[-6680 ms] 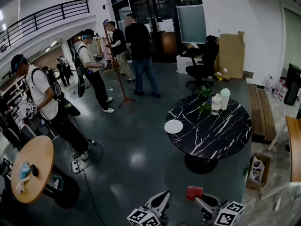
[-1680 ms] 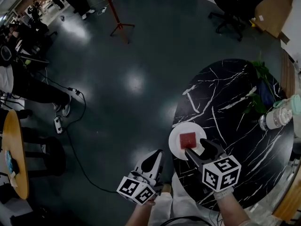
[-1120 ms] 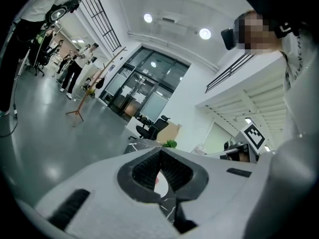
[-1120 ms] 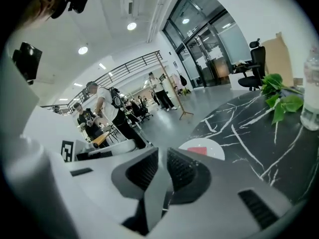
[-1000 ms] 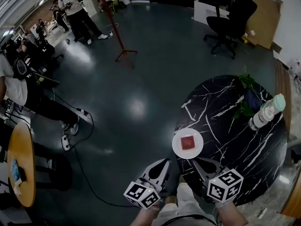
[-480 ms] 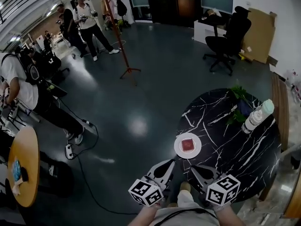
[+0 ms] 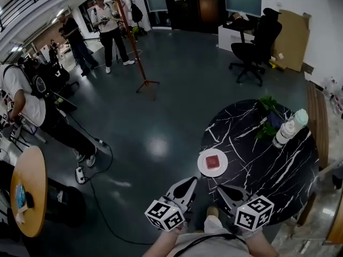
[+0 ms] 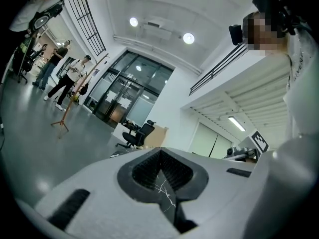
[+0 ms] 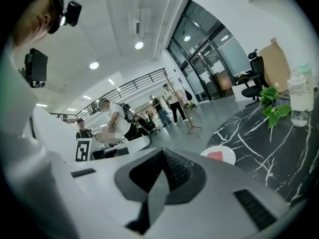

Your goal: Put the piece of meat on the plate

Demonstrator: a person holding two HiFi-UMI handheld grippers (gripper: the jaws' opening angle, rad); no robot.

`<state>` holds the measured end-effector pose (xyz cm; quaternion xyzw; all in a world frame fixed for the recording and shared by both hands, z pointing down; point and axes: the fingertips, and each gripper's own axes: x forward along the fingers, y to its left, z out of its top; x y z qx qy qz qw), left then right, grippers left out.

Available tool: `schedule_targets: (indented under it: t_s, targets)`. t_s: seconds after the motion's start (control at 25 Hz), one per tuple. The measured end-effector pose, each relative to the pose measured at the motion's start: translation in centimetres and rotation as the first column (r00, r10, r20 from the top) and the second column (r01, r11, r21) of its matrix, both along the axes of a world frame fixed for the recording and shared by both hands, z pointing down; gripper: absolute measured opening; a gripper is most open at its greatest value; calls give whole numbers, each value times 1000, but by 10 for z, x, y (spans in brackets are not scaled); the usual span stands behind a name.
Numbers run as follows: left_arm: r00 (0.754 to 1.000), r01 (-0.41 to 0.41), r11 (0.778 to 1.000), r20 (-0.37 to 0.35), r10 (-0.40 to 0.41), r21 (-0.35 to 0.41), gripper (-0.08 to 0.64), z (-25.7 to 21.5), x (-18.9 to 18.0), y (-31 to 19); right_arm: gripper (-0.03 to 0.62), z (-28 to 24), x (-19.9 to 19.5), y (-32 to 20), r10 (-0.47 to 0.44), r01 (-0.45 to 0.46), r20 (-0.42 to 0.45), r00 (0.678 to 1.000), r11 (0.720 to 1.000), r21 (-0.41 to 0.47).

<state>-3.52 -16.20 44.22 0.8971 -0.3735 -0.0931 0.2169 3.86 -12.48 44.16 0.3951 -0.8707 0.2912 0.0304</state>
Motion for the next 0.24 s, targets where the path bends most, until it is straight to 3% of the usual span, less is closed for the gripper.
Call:
schedule_targets:
  t_s: [0.24]
  targets:
    - [1000,4,1000,4,-4,-7,9,-1,0,8,11,-1,2,7,0,0,1,1000,1000,-3]
